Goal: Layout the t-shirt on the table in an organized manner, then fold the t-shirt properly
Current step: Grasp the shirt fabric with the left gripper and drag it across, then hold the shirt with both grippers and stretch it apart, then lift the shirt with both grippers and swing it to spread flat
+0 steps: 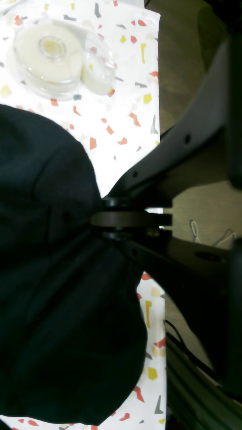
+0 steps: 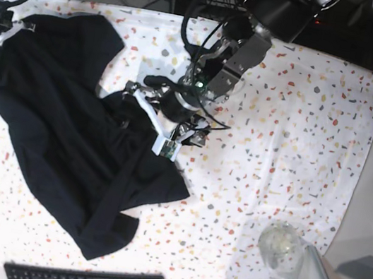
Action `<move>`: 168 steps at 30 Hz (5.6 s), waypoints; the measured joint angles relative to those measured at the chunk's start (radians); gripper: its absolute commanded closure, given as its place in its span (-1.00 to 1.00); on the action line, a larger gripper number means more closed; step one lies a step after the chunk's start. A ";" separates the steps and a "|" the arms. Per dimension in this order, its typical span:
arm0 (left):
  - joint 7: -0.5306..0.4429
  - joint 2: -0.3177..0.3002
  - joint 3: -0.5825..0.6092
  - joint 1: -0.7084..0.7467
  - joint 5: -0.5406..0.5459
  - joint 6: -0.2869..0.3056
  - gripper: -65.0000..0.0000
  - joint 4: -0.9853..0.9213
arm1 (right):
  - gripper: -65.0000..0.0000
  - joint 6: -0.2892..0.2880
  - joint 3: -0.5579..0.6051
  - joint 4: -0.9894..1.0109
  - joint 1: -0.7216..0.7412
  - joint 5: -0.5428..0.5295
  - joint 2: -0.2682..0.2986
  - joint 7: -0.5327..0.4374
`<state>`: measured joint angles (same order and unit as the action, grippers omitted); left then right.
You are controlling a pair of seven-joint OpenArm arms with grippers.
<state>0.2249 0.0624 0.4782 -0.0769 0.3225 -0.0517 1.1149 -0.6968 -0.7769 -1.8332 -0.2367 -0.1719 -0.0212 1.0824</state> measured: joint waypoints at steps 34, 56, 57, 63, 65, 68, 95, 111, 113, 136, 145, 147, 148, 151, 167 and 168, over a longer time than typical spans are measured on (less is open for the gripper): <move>0.573 -0.156 -0.046 -0.367 0.042 -0.225 1.00 0.414 | 1.00 -0.011 0.143 -0.121 0.002 -0.057 0.241 -0.039; 0.018 0.041 0.092 -0.502 0.076 -0.247 -1.00 -0.397 | 1.00 -0.008 0.225 0.301 0.158 0.248 0.251 -0.156; 0.037 0.014 0.044 -0.463 0.108 -0.244 -1.00 -0.319 | 1.00 -0.008 0.225 0.301 0.158 0.249 0.252 -0.155; 0.113 -0.191 -0.204 -0.061 0.291 -0.269 -1.00 0.134 | 1.00 -0.007 0.225 0.304 0.147 0.253 0.247 -0.149; 0.066 -0.218 -0.235 0.060 0.288 -0.282 -1.00 0.191 | 1.00 -0.006 0.222 0.302 0.157 0.257 0.230 -0.148; 0.039 -0.208 -0.235 0.134 0.307 -0.205 -1.00 0.200 | 1.00 -0.004 0.227 0.280 0.158 0.254 0.205 -0.149; -0.099 -0.123 -0.237 0.056 0.306 -0.122 1.00 -0.049 | 1.00 -0.004 0.224 0.267 0.189 0.258 0.167 -0.143; 0.038 -0.247 -0.243 0.175 0.302 -0.151 1.00 0.190 | -0.26 -0.002 0.188 0.275 0.298 0.246 0.206 -0.156; 0.045 -0.251 -0.241 0.185 0.303 -0.150 1.00 0.189 | -0.18 -0.002 0.118 0.198 0.233 0.266 0.145 -0.142; 0.046 -0.300 -0.241 0.191 0.303 -0.147 1.00 0.189 | -0.09 0.001 -0.172 0.670 0.316 0.128 0.109 -0.311; 0.045 -0.301 -0.241 0.191 0.303 -0.146 1.00 0.189 | -0.09 0.000 -0.172 0.670 0.289 0.130 0.111 -0.320; 0.045 -0.301 -0.241 0.191 0.303 -0.146 1.00 0.189 | -0.09 0.000 -0.172 0.670 0.288 0.130 0.111 -0.320; 0.045 -0.301 -0.241 0.191 0.303 -0.146 1.00 0.189 | -0.09 0.000 -0.172 0.671 0.288 0.130 0.111 -0.320; 0.045 -0.301 -0.241 0.191 0.303 -0.146 1.00 0.189 | -0.09 0.003 -0.167 0.689 0.289 0.126 0.113 -0.330; 0.045 -0.312 -0.241 0.200 0.303 -0.145 1.00 0.193 | 1.00 0.004 -0.170 0.733 0.294 0.105 0.119 -0.351; 0.045 -0.321 -0.239 0.212 0.303 -0.140 1.00 0.208 | 1.00 0.004 -0.170 0.718 0.291 0.106 0.116 -0.321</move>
<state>0.2703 -0.2588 0.2390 0.1356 0.6250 -0.1917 1.3231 -0.6930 -0.9470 -1.1149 0.0540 -0.0662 0.0952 0.7616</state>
